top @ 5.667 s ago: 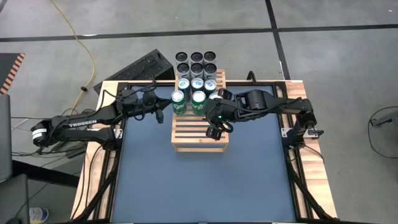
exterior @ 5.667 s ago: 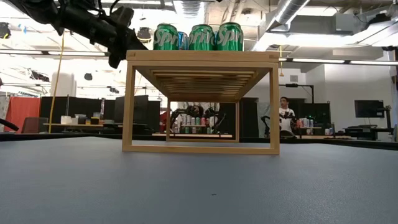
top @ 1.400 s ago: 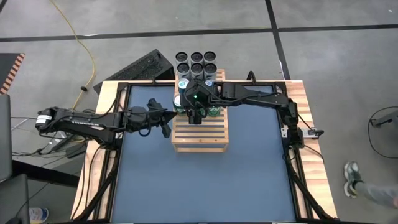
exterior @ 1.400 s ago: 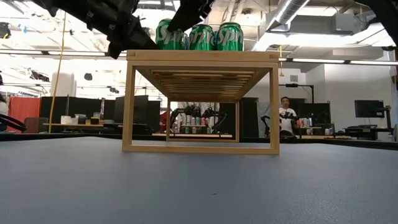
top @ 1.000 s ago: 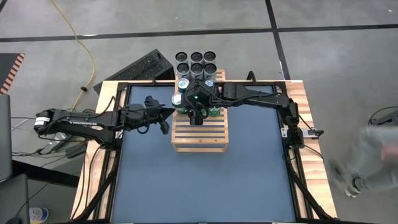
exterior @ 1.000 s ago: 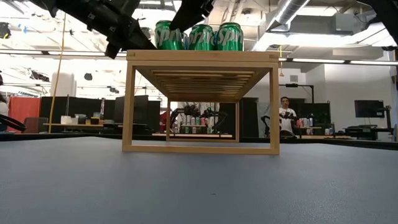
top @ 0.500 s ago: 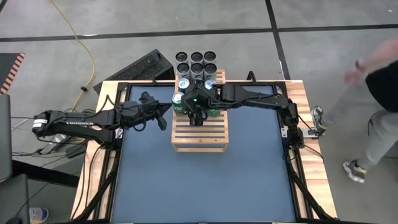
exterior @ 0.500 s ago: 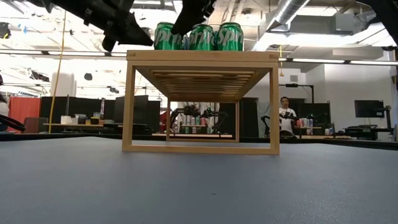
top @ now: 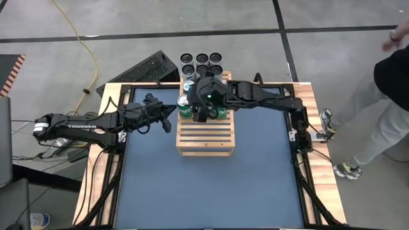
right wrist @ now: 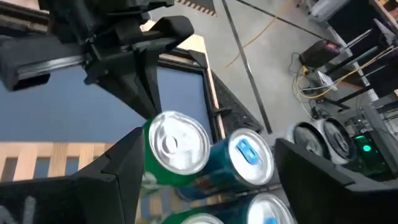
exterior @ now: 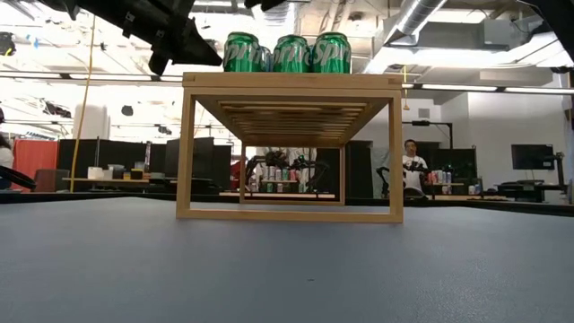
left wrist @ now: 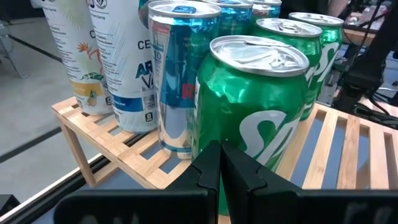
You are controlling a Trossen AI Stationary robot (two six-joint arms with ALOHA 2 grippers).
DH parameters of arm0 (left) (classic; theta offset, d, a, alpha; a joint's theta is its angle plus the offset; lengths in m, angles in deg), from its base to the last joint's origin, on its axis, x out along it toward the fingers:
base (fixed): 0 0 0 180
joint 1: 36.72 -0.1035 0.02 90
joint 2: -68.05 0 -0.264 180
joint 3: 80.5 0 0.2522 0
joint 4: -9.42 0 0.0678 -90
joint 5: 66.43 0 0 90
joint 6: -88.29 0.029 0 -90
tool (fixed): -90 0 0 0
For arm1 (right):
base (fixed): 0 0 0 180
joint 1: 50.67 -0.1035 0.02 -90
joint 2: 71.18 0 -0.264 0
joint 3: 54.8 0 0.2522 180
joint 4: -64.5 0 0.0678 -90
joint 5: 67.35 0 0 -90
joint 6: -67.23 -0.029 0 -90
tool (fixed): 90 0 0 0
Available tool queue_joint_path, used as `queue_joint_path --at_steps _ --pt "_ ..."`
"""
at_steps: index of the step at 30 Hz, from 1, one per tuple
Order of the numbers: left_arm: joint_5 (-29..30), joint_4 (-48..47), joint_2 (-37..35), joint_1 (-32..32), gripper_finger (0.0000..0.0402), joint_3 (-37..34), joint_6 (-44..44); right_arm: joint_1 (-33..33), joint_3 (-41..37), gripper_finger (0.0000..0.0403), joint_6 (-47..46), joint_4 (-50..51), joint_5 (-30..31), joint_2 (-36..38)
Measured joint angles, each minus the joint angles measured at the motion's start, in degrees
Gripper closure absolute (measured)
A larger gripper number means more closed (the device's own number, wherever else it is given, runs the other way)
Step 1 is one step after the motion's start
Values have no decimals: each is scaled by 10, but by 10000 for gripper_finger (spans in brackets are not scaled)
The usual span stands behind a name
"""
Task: Place canned beverage on shelf
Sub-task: Put the green soda can on the shelf aligned to the other green soda can, then return to Home Position
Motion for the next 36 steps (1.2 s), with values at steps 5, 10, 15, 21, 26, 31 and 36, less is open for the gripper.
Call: queue_joint_path --at_steps 5,10,15,21,26,31,36 --pt "2 1 10 0 402 0 6 0 4 101 0 11 14 23" --pt "0 31 34 -4 402 0 9 0 3 101 -3 12 15 30" --pt "2 37 38 -7 402 0 20 0 3 101 -4 24 15 32" --pt "6 35 24 -7 402 0 29 -7 3 101 -3 33 28 33" --pt "-26 7 -1 -7 402 21 6 -30 3 101 28 32 88 57" --pt "-82 -59 -51 -6 402 98 -61 -67 4 101 27 37 112 138" --pt "-116 -139 -87 -7 402 195 -132 -98 5 101 -58 60 43 230"
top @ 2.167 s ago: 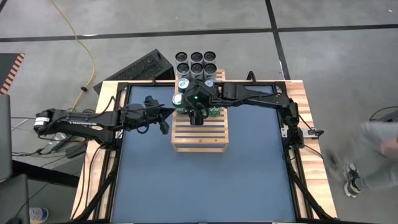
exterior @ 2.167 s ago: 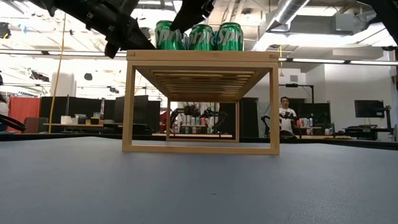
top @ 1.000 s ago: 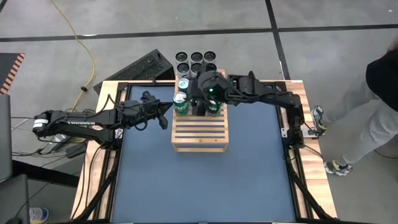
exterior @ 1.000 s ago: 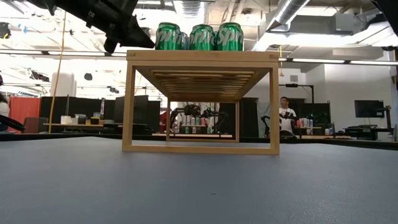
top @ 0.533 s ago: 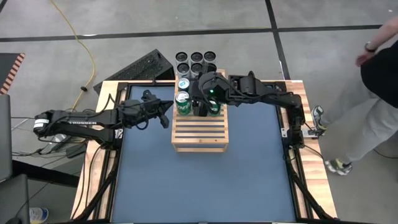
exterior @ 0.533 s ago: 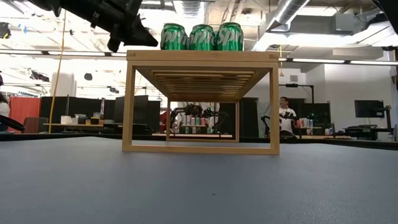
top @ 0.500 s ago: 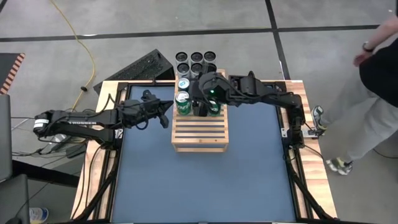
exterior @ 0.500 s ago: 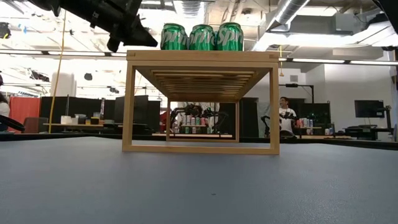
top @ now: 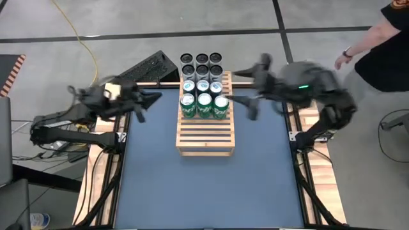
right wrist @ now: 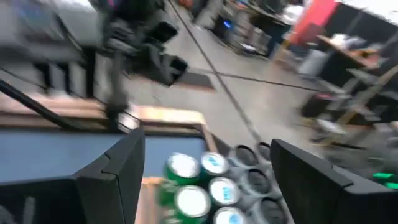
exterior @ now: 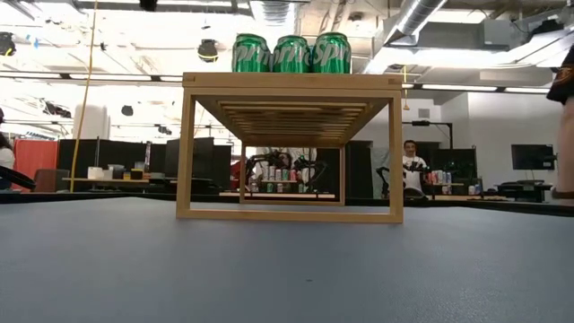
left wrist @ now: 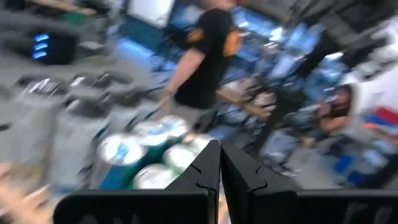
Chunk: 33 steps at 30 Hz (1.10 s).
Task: Place canned beverage on shelf
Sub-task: Return to Home Position
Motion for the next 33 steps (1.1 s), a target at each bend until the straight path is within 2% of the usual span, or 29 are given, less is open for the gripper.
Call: queue_joint_path --at_steps 3,7,10,12,14,16,18,21,26,29,33 --pt "-62 -15 -15 0 402 50 4 -17 0 101 -57 43 -33 55" --pt "-158 -15 -30 1 402 96 7 -53 0 101 -112 151 -34 122" --pt "-193 -17 -41 1 402 116 -10 -76 -3 101 -194 231 -33 165" --pt "-230 -18 -49 0 402 125 -41 -91 -20 101 -230 245 -17 193" --pt "-275 -30 -59 0 402 134 -9 -109 -48 101 -246 224 23 223" --pt "-316 -52 -76 0 402 139 48 -129 -88 101 -248 192 50 256" --pt "-327 -73 -95 1 402 139 68 -147 -145 101 -244 139 73 290" --pt "-295 -101 -122 1 402 140 60 -168 -263 101 -220 36 90 353" --pt "-270 -131 -151 1 402 134 79 -183 -502 101 -177 -194 90 481" --pt "-230 -162 -174 1 402 130 90 -182 -635 101 -156 -340 89 560" --pt "-211 -173 -201 1 402 106 93 -182 -773 101 -143 -474 88 659"
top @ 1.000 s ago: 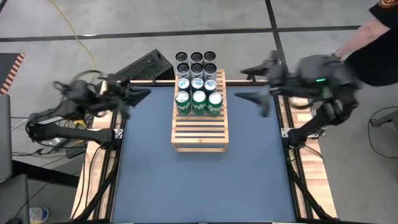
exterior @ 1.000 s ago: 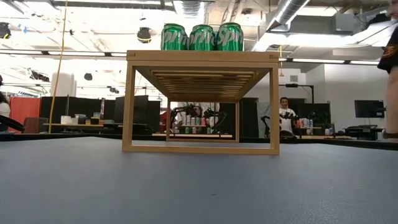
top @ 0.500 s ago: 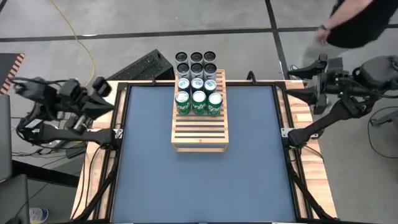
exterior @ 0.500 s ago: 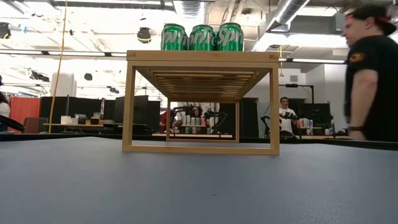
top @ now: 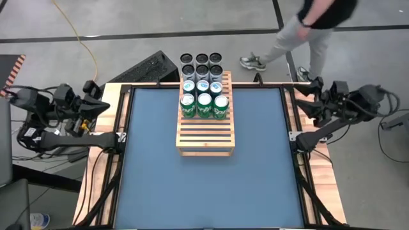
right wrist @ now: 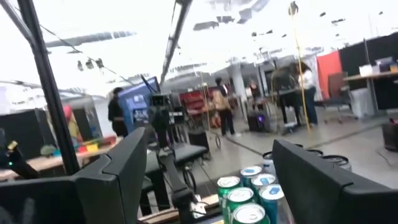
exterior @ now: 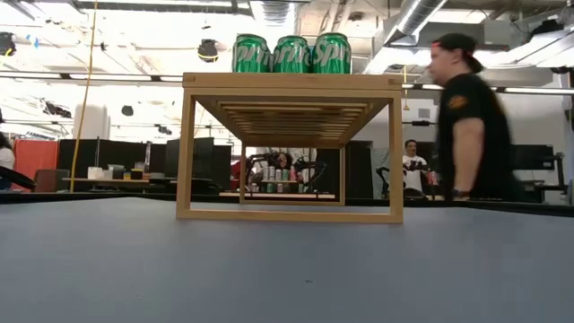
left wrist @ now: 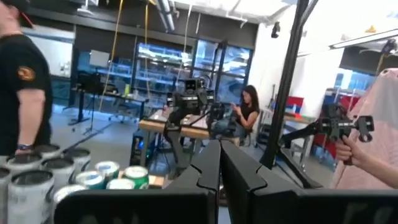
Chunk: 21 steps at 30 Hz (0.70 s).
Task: Place canned beverage on shelf
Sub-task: Return to Home Position
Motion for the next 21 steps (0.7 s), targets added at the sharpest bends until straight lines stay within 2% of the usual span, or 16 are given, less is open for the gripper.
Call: queue_joint_path --at_steps 6,13,17,19,21 --pt "27 16 -64 0 402 -98 -26 0 -141 101 23 -116 0 101" --pt "53 60 -164 0 402 -240 -70 0 -240 101 7 -114 42 198" --pt "63 81 -227 0 402 -320 -92 0 -289 101 1 -114 44 252" --pt "70 112 -228 0 402 -348 -100 1 -310 101 -4 -128 57 253" --pt "71 104 -221 0 402 -363 -100 0 -316 101 -5 -112 77 252"
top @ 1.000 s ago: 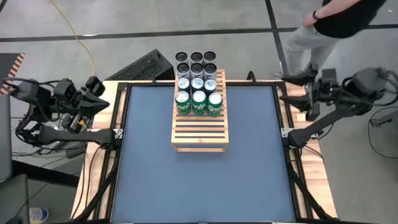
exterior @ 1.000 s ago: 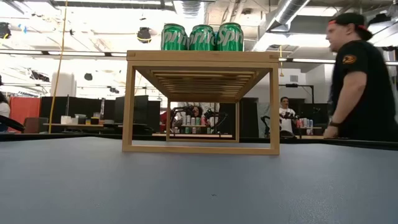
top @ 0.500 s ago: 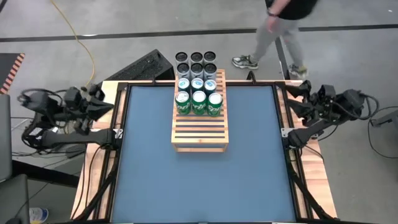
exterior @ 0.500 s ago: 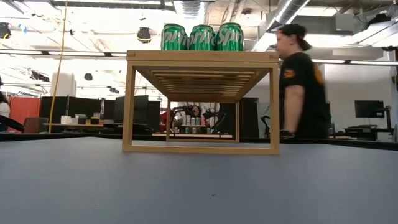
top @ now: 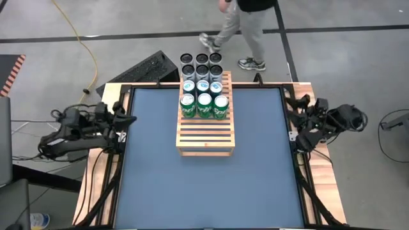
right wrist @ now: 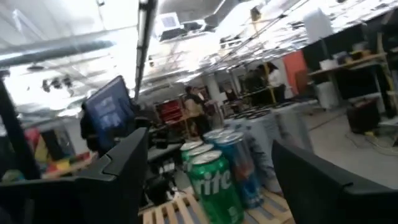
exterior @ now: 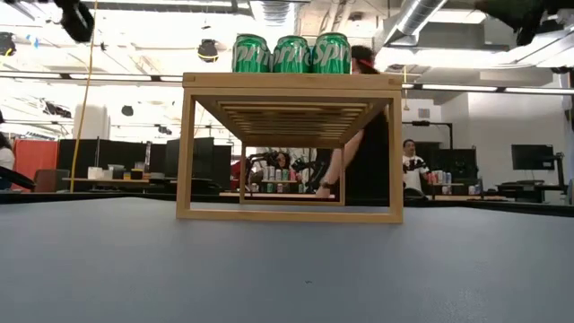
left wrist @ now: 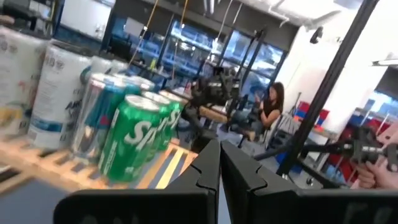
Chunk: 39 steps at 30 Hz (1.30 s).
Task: Place canned beverage on shelf
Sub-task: Return to Home Position
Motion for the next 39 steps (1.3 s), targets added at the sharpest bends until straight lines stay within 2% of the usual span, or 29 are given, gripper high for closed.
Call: queue_joint_path --at_steps 4,9,13,17,20,23,27,32,35,39 --pt "7 21 8 0 402 -39 -2 1 -21 101 -27 24 39 1" --pt "-25 110 -7 0 402 -104 -4 -1 -73 101 -66 10 48 0" --pt "-61 158 -4 2 402 -159 -13 -1 -141 101 -70 -52 44 1" --pt "-67 209 -5 20 402 -216 -27 -1 -208 101 -68 -123 44 0" --pt "-42 234 -5 41 402 -257 -32 0 -256 101 -70 -183 45 1" --pt "-16 251 -5 61 402 -287 -45 1 -256 101 -99 -157 50 -6" --pt "38 198 -4 94 402 -287 -47 0 -256 101 -104 -144 58 -8" --pt "101 200 -4 128 402 -288 -30 0 -256 101 -105 -134 58 -8" --pt "117 196 -4 135 402 -288 -38 0 -256 101 -122 -106 58 -8" --pt "112 174 -4 135 402 -288 -94 0 -256 101 -181 -54 58 -8"
